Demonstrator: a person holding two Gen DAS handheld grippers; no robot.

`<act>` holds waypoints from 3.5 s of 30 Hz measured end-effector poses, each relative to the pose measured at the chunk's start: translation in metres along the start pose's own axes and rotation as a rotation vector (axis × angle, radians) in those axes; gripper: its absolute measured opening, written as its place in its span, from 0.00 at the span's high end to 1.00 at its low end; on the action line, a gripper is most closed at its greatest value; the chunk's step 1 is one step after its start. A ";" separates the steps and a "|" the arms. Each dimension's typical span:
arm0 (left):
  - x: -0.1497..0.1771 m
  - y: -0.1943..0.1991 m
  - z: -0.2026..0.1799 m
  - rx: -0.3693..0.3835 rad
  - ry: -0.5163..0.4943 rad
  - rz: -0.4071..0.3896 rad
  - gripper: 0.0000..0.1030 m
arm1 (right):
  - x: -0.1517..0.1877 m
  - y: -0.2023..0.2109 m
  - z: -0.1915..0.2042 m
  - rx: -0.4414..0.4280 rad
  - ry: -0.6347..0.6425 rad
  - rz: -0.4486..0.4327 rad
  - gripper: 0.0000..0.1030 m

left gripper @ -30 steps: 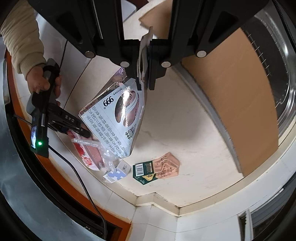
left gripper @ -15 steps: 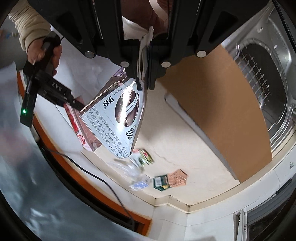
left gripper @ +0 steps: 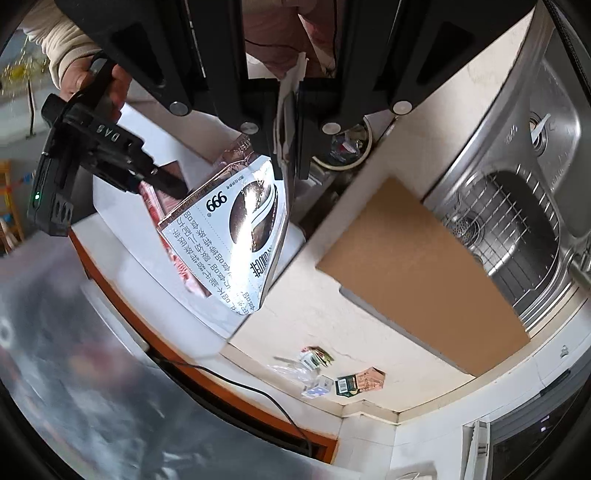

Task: Collect trash
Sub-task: 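Carry the coffee packet and strawberry carton down over the floor bin, then open both tools to drop the packet and carton into the bin, then raise both tools back up toward the counter trash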

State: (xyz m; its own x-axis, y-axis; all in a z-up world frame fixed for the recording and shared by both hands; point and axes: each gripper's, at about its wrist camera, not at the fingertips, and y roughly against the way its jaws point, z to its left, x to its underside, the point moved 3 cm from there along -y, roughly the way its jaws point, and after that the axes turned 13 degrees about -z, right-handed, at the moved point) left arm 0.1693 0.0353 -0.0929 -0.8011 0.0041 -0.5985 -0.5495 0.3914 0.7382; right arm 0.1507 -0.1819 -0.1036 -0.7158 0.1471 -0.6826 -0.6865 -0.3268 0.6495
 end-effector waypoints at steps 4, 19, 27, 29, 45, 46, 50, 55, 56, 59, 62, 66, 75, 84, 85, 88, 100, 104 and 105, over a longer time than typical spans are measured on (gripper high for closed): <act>0.040 0.001 0.004 -0.032 -0.042 0.033 0.97 | 0.036 0.001 0.012 0.012 0.018 0.051 0.48; 0.229 -0.211 0.057 -0.246 -0.088 0.284 0.97 | 0.234 -0.154 -0.067 0.182 -0.027 0.424 0.48; 0.287 -0.354 0.103 -0.335 -0.091 0.315 0.96 | 0.326 -0.283 -0.128 0.234 0.047 0.525 0.48; 0.295 -0.382 0.114 -0.340 -0.085 0.307 0.94 | 0.341 -0.312 -0.139 0.232 0.068 0.539 0.48; 0.318 -0.419 0.133 -0.365 -0.095 0.335 0.47 | 0.365 -0.345 -0.147 0.142 0.135 0.515 0.40; 0.316 -0.410 0.131 -0.366 -0.091 0.328 0.47 | 0.366 -0.335 -0.142 0.139 0.136 0.508 0.40; 0.304 -0.383 0.119 -0.373 -0.104 0.299 0.47 | 0.347 -0.309 -0.124 0.131 0.139 0.499 0.40; 0.273 -0.328 0.092 -0.366 -0.123 0.230 0.47 | 0.322 -0.270 -0.104 0.123 0.126 0.486 0.40; 0.266 -0.318 0.087 -0.361 -0.123 0.222 0.47 | 0.314 -0.257 -0.098 0.123 0.126 0.476 0.40; 0.244 -0.279 0.070 -0.344 -0.125 0.193 0.47 | 0.288 -0.223 -0.083 0.123 0.109 0.443 0.40; 0.219 -0.236 0.051 -0.329 -0.149 0.158 0.47 | 0.252 -0.179 -0.066 0.129 0.081 0.386 0.40; 0.189 -0.179 0.027 -0.301 -0.186 0.103 0.47 | 0.210 -0.125 -0.044 0.142 0.066 0.317 0.40; 0.127 -0.064 -0.018 -0.257 -0.285 -0.032 0.47 | 0.128 -0.008 0.010 0.153 0.103 0.088 0.40; 0.061 0.026 -0.040 -0.246 -0.282 -0.191 0.47 | 0.067 0.068 0.043 0.176 0.131 -0.109 0.40; 0.053 0.034 -0.041 -0.242 -0.278 -0.209 0.46 | 0.061 0.072 0.047 0.180 0.138 -0.126 0.40; 0.037 0.048 -0.043 -0.241 -0.278 -0.242 0.45 | 0.045 0.079 0.051 0.184 0.152 -0.160 0.40; -0.055 0.058 -0.044 -0.291 -0.284 -0.347 0.33 | -0.042 0.052 0.041 0.113 0.213 -0.176 0.40; -0.105 0.026 -0.037 -0.311 -0.269 -0.325 0.33 | -0.084 0.014 0.021 0.067 0.200 -0.148 0.40; -0.116 0.016 -0.037 -0.306 -0.263 -0.313 0.33 | -0.096 0.002 0.016 0.056 0.199 -0.139 0.40</act>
State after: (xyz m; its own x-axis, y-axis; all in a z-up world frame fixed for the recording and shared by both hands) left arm 0.2443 0.0076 -0.0002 -0.5215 0.1770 -0.8347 -0.8296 0.1233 0.5445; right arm 0.2159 -0.1819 -0.0316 -0.5785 -0.0010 -0.8157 -0.7867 -0.2635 0.5583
